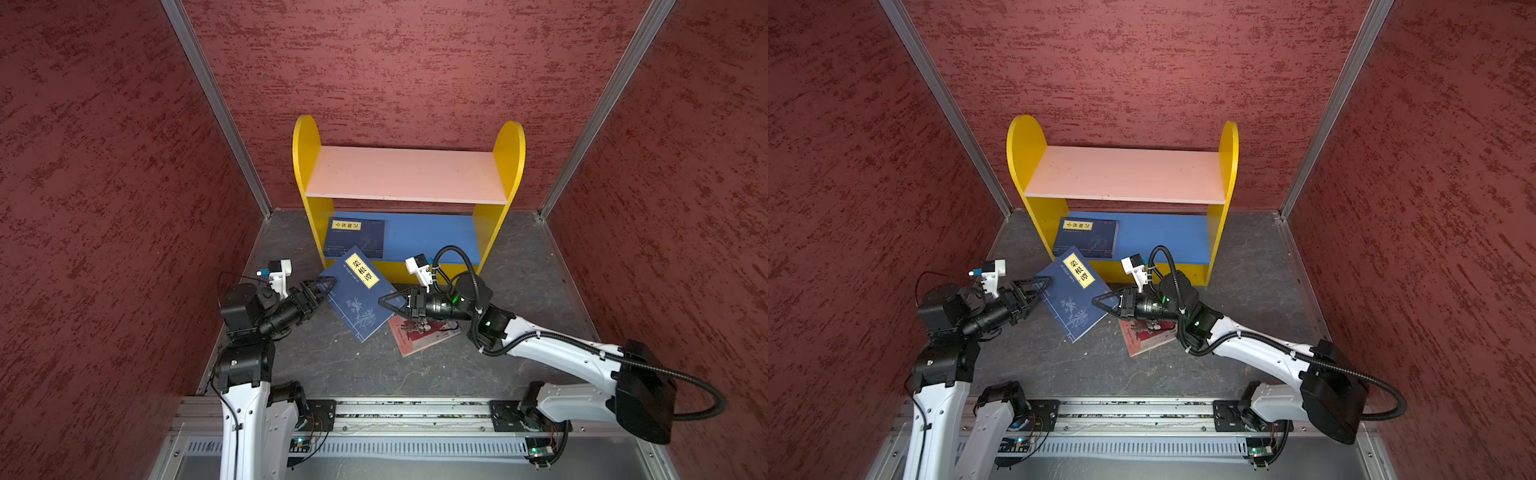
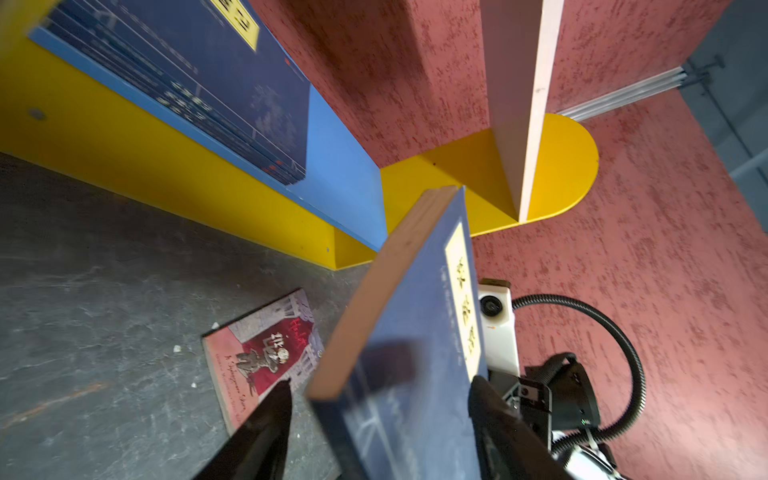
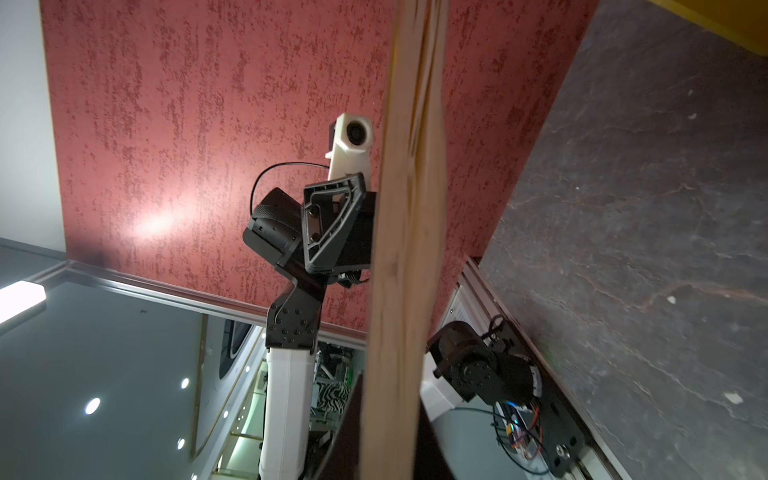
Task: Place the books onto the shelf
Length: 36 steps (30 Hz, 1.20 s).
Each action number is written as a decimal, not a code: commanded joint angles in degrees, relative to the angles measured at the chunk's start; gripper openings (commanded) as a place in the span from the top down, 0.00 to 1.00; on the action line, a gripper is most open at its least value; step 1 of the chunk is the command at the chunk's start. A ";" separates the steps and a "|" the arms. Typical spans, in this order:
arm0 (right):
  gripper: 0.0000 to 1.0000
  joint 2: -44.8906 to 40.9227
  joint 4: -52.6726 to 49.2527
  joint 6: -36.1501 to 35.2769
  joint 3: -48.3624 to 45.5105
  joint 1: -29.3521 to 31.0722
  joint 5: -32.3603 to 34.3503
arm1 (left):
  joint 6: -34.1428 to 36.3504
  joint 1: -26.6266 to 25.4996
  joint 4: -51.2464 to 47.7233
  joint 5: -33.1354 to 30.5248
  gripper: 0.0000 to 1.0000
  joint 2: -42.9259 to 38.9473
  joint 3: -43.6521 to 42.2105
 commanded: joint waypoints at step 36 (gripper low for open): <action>0.35 3.69 13.70 5.84 -5.04 -5.08 4.62 | -15.28 -0.01 13.16 -12.97 1.00 0.03 2.81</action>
